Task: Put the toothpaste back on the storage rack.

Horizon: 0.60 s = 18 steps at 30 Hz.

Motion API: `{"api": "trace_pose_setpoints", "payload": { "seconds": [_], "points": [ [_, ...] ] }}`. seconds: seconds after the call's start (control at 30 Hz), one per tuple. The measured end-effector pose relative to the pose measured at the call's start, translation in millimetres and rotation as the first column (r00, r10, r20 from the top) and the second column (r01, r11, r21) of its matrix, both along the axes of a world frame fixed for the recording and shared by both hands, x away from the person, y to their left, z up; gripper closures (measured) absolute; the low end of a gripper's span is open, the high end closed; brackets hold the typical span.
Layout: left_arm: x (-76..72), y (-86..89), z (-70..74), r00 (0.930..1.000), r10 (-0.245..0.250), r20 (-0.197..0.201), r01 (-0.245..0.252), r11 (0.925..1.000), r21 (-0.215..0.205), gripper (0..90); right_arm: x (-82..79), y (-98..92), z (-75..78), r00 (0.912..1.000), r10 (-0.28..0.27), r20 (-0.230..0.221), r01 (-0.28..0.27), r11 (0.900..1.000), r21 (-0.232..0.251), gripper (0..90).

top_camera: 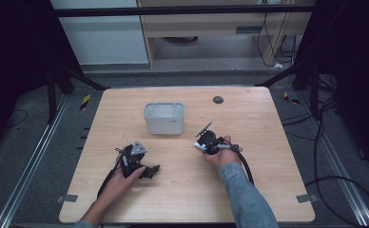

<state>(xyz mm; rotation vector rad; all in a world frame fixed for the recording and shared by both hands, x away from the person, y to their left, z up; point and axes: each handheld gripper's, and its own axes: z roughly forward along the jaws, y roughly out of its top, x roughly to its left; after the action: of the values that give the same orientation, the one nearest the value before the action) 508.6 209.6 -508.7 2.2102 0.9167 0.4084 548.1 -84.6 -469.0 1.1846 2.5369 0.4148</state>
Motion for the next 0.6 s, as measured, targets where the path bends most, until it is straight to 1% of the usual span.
{"api": "trace_pose_setpoints", "payload": {
  "seconds": [0.1, 0.17, 0.27, 0.37, 0.4, 0.43, 0.5, 0.53, 0.6],
  "points": [
    [0.0, 0.0, 0.0, 1.0000, 0.000, 0.000, 0.000, 1.0000, 0.000, 0.0, 0.3, -1.5, 0.2, 1.0000, -0.002, 0.000, 0.002, 1.000, 0.004, 74.3],
    [0.0, 0.0, 0.0, 1.0000, 0.000, 0.000, 0.000, 1.0000, 0.000, 0.0, -0.4, -1.7, 0.0, 0.9999, -0.014, -0.001, 0.014, 1.000, 0.014, 75.4],
    [0.0, 0.0, 0.0, 1.0000, 0.000, 0.000, 0.000, 1.0000, 0.001, 0.0, -2.0, -3.8, 0.0, 0.9998, -0.010, 0.018, 0.010, 1.000, 0.020, 77.1],
    [-0.1, 0.1, 0.1, 1.0000, 0.000, 0.000, 0.000, 1.0000, 0.000, 0.0, -4.0, -6.6, 0.8, 0.9992, -0.031, 0.024, 0.030, 0.998, 0.047, 78.1],
    [-0.1, 0.2, 0.1, 1.0000, 0.000, 0.000, 0.000, 1.0000, 0.001, 0.0, -4.4, -8.9, 1.1, 0.9991, -0.035, 0.022, 0.034, 0.997, 0.068, 78.3],
    [-0.1, 0.2, 0.1, 1.0000, -0.001, 0.000, 0.001, 1.0000, 0.001, 0.0, -5.4, -11.6, 0.8, 0.9987, -0.044, 0.023, 0.042, 0.995, 0.092, 78.4],
    [-0.1, 0.2, 0.0, 1.0000, 0.000, 0.000, 0.000, 1.0000, 0.000, 0.0, -7.8, -17.1, 1.4, 0.9967, -0.075, 0.031, 0.071, 0.991, 0.117, 78.6],
    [-0.1, 0.1, 0.1, 1.0000, 0.000, 0.000, 0.000, 1.0000, 0.000, 0.0, -8.7, -20.8, 2.5, 0.9962, -0.078, 0.039, 0.073, 0.989, 0.129, 78.7],
    [-0.2, 0.1, 0.0, 1.0000, 0.000, 0.000, 0.000, 1.0000, 0.000, 0.0, -11.1, -26.5, 5.7, 0.9936, -0.102, 0.049, 0.094, 0.984, 0.150, 78.8]
  ]
}}
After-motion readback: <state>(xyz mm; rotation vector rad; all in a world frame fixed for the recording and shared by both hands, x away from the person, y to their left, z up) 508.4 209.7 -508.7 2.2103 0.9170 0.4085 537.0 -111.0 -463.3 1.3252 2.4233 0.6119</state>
